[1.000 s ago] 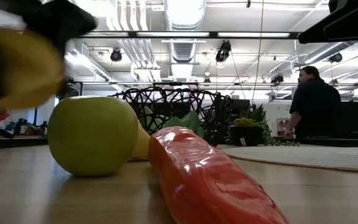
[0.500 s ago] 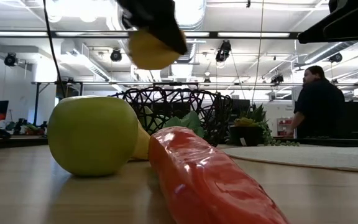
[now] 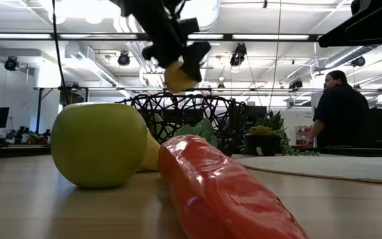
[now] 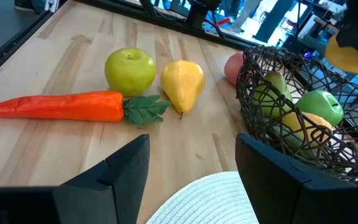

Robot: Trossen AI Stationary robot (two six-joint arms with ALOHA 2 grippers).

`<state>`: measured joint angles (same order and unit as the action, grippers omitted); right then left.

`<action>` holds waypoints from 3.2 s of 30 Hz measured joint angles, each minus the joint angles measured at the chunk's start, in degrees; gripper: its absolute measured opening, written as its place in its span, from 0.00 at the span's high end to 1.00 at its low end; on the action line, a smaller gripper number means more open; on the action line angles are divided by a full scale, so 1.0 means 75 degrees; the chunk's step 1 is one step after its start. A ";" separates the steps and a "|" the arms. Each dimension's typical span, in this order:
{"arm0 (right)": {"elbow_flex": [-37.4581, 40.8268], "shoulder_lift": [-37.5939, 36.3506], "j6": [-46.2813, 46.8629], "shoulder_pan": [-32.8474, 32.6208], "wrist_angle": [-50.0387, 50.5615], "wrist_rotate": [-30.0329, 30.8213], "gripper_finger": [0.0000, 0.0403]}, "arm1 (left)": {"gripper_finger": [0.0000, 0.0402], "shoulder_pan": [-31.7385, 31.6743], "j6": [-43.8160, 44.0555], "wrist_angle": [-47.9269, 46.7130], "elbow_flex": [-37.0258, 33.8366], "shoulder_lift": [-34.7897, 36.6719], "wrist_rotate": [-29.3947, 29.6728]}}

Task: Build produce basket
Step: Put the starfruit into the wire basket, then put the lemon into the wire basket

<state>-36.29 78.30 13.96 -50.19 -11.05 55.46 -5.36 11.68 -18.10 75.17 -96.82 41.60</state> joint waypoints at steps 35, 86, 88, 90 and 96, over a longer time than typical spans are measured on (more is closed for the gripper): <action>0.0000 0.0000 -0.0076 -0.0002 0.0000 0.0003 0.44 | 0.42 -0.0952 0.0800 0.5943 -0.2935 -0.0073 -0.2888; 0.0000 0.0000 0.0380 -0.0003 0.0005 -0.0026 0.44 | 0.18 0.5883 0.0698 0.3342 -0.2947 0.1347 0.1132; 0.0000 0.0000 0.0457 -0.0003 0.0005 -0.0026 0.44 | 0.18 0.6096 0.1097 0.3338 -0.2946 0.1034 0.1142; 0.0000 0.0000 0.0635 -0.0003 0.0006 -0.0022 0.44 | 0.18 0.6206 0.1413 0.3342 -0.2944 0.0712 0.1168; 0.0000 0.0000 0.1796 -0.0003 0.0005 -0.0027 0.44 | 0.18 0.6158 0.1543 0.3325 -0.2924 0.0178 0.1842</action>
<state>-36.29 78.30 27.42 -50.22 -11.01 55.26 40.82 23.25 6.83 53.23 -95.48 55.41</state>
